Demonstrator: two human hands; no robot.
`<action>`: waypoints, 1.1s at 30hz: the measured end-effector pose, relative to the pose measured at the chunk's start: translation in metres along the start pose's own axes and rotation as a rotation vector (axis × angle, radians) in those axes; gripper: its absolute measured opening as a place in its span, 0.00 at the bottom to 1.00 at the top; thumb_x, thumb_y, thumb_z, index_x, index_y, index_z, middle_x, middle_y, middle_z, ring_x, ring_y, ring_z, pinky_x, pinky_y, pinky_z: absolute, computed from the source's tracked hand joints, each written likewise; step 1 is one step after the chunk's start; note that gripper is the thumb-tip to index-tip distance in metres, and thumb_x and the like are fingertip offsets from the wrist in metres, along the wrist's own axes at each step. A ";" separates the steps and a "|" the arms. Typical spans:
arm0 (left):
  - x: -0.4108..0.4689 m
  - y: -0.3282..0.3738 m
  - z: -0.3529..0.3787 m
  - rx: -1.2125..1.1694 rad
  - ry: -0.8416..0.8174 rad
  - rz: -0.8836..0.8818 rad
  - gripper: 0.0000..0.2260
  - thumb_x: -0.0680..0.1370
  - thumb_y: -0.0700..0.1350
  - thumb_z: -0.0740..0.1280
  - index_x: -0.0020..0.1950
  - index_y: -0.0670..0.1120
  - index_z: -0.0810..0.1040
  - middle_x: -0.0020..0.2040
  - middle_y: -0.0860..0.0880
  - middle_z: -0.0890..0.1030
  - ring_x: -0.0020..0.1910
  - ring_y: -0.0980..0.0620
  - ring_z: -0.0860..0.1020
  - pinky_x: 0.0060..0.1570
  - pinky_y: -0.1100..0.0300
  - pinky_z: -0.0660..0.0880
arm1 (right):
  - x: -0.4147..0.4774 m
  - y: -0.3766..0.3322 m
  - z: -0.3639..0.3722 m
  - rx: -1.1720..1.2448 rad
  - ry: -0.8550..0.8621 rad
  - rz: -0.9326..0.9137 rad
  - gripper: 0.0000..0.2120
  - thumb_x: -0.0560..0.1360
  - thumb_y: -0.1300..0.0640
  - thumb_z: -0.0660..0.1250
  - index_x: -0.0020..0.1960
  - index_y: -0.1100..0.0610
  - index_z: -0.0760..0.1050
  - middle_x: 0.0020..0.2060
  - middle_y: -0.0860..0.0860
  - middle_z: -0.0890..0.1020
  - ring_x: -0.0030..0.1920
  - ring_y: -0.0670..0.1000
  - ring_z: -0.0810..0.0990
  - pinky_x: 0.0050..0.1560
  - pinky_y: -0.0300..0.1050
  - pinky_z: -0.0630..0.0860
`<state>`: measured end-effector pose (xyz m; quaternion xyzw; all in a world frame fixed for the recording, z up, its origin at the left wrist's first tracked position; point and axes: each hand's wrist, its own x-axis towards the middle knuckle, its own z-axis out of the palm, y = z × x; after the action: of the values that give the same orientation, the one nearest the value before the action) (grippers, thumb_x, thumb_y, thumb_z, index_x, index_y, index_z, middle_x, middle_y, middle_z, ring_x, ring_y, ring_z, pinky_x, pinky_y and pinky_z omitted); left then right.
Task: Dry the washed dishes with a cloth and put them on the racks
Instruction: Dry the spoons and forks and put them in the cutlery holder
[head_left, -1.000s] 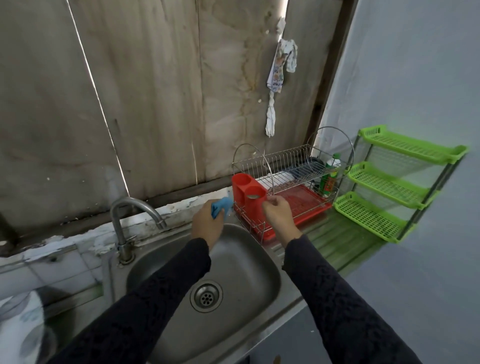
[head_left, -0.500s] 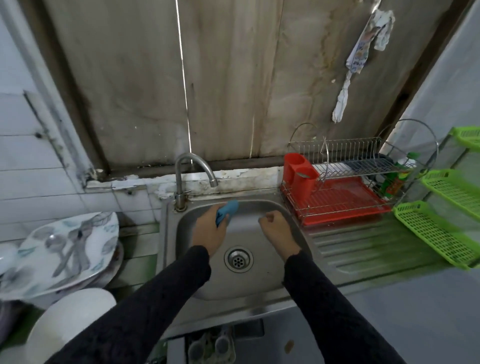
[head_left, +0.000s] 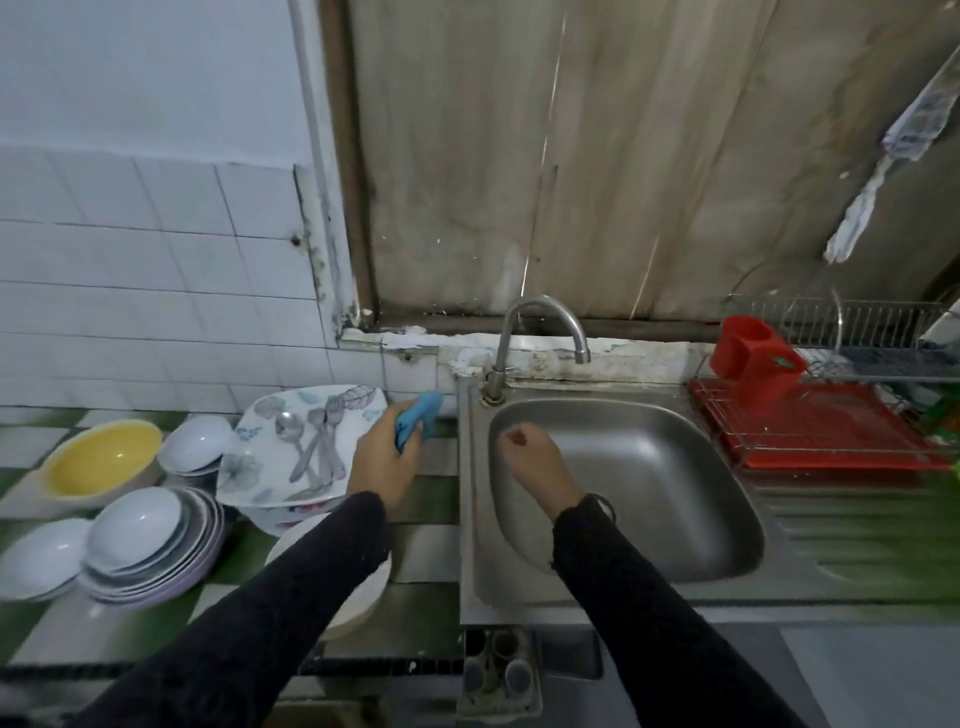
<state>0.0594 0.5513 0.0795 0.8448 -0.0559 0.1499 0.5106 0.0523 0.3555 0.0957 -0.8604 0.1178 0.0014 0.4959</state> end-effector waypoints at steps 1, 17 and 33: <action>0.001 -0.012 -0.019 0.013 0.000 -0.018 0.10 0.82 0.43 0.63 0.63 0.48 0.74 0.50 0.50 0.79 0.47 0.51 0.77 0.46 0.56 0.75 | -0.002 -0.009 0.019 0.028 -0.013 0.010 0.05 0.81 0.59 0.62 0.51 0.60 0.76 0.43 0.51 0.76 0.45 0.50 0.74 0.38 0.37 0.70; 0.029 -0.137 -0.196 0.107 -0.038 -0.267 0.13 0.82 0.45 0.63 0.67 0.49 0.72 0.57 0.46 0.79 0.54 0.48 0.77 0.58 0.51 0.77 | -0.003 -0.078 0.231 -0.057 -0.148 -0.004 0.10 0.77 0.64 0.62 0.38 0.59 0.71 0.31 0.52 0.69 0.35 0.49 0.68 0.35 0.44 0.61; 0.071 -0.181 -0.183 0.358 -0.184 -0.234 0.20 0.82 0.42 0.62 0.74 0.51 0.67 0.64 0.45 0.79 0.59 0.46 0.78 0.62 0.53 0.75 | 0.075 -0.055 0.282 -0.314 -0.167 0.076 0.15 0.78 0.62 0.62 0.32 0.62 0.71 0.30 0.59 0.70 0.34 0.55 0.70 0.41 0.44 0.66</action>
<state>0.1362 0.8023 0.0275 0.9328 0.0236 0.0197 0.3590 0.1687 0.6078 -0.0096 -0.9191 0.1068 0.1099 0.3630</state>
